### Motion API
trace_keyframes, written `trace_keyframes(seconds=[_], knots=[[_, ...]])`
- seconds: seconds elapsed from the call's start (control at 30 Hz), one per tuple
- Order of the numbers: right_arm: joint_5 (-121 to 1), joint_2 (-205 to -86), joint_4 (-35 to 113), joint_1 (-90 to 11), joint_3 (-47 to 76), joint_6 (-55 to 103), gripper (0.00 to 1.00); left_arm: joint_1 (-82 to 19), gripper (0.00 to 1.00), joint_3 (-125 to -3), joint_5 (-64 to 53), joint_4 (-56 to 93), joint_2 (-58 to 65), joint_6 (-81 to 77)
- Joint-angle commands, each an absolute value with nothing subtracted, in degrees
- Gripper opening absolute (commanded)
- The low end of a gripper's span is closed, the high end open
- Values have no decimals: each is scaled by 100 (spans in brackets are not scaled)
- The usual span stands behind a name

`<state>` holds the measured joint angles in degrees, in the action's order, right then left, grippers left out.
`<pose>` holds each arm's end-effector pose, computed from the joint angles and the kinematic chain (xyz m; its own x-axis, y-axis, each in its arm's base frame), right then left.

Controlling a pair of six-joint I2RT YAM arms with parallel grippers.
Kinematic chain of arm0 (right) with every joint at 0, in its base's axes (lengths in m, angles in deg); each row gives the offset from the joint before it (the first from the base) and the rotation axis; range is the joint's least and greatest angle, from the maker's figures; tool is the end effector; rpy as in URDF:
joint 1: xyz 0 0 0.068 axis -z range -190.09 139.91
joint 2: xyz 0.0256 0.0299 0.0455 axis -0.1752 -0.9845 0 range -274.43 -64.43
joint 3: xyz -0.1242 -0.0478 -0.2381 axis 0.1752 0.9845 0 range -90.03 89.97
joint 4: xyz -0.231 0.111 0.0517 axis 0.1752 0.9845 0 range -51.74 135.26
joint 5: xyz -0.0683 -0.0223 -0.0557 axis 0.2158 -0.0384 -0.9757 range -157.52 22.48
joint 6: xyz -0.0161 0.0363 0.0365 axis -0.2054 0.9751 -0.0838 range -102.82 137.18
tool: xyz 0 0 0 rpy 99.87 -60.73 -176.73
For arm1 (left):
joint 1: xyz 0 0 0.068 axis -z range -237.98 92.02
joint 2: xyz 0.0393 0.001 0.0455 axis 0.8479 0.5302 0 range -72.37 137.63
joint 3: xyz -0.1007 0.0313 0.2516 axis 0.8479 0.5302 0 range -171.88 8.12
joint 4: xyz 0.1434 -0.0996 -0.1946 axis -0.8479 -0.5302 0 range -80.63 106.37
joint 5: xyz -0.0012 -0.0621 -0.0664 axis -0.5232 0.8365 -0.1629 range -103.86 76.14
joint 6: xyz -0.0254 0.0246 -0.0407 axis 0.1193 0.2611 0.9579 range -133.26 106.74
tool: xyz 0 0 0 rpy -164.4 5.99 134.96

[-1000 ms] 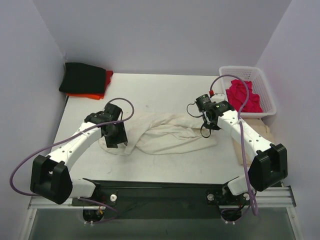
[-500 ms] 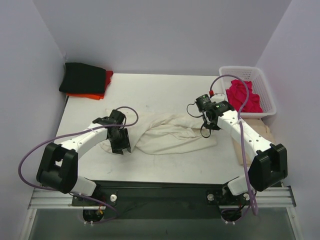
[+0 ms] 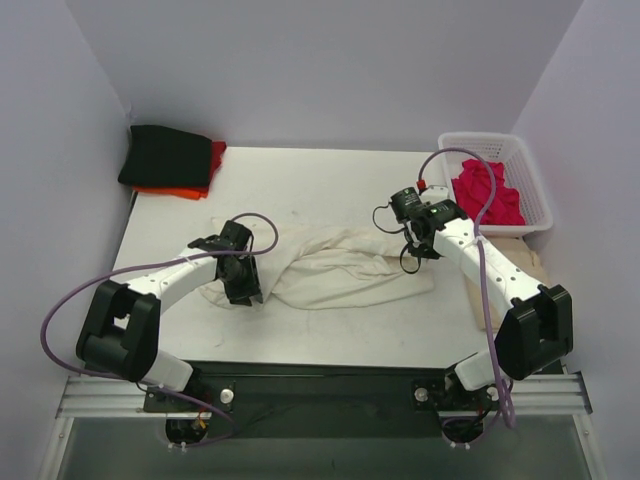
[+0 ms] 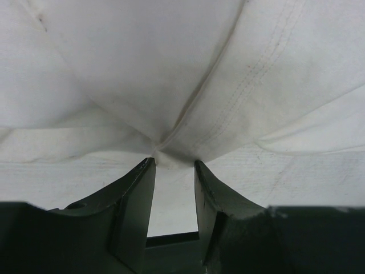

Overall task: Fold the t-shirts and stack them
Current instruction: Flatten out the tshirt

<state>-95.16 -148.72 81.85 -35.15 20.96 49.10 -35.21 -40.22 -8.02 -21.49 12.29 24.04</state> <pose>0.2791 0.1122 0.2791 -0.7417 0.1703 -0.6488 0.2760 0.9591 -0.0638 0.2367 -0.1033 0.1743 -0.9545 -0.2532 -0.1575 -0.2110 0.9468 -0.2430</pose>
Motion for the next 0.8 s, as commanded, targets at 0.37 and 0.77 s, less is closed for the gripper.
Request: trace_keyframes(seconds=[0.37, 0.77], knots=[[-9714, -14880, 8484, -3496, 2010, 5040, 0, -3548, 46, -3970, -1387, -2381, 849, 2488], [-9767, -14880, 8528, -3496, 1931, 4996, 0, -3618, 39, -3785, -991, -1773, 1236, 2532]])
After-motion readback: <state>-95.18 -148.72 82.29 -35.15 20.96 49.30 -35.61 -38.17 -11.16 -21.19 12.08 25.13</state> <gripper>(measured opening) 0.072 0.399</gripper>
